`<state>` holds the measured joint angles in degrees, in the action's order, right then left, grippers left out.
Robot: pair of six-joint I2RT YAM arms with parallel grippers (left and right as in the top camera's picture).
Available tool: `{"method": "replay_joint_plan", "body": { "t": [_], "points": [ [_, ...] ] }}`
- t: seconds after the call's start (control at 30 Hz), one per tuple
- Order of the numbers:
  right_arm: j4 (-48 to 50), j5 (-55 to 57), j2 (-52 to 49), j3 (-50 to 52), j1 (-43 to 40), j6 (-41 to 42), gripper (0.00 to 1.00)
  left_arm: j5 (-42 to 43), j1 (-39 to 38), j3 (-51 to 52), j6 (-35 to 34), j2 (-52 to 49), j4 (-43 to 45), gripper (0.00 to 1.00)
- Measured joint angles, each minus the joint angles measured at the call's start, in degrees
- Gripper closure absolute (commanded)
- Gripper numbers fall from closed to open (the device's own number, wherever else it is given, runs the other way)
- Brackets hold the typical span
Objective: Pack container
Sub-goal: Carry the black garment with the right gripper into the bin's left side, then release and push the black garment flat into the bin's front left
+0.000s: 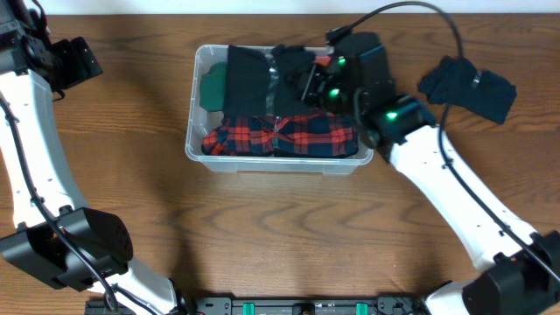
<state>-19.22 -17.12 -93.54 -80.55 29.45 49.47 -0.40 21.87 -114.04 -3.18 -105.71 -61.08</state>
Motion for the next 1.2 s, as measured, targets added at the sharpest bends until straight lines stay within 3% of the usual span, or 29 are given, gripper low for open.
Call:
{"method": "replay_joint_plan", "body": {
  "t": [1.2],
  "points": [
    [3.1,1.5,-10.0,0.0,7.0,1.5,0.99,0.0,0.0,0.0,0.0,0.0,0.0,0.02]
  ]
}}
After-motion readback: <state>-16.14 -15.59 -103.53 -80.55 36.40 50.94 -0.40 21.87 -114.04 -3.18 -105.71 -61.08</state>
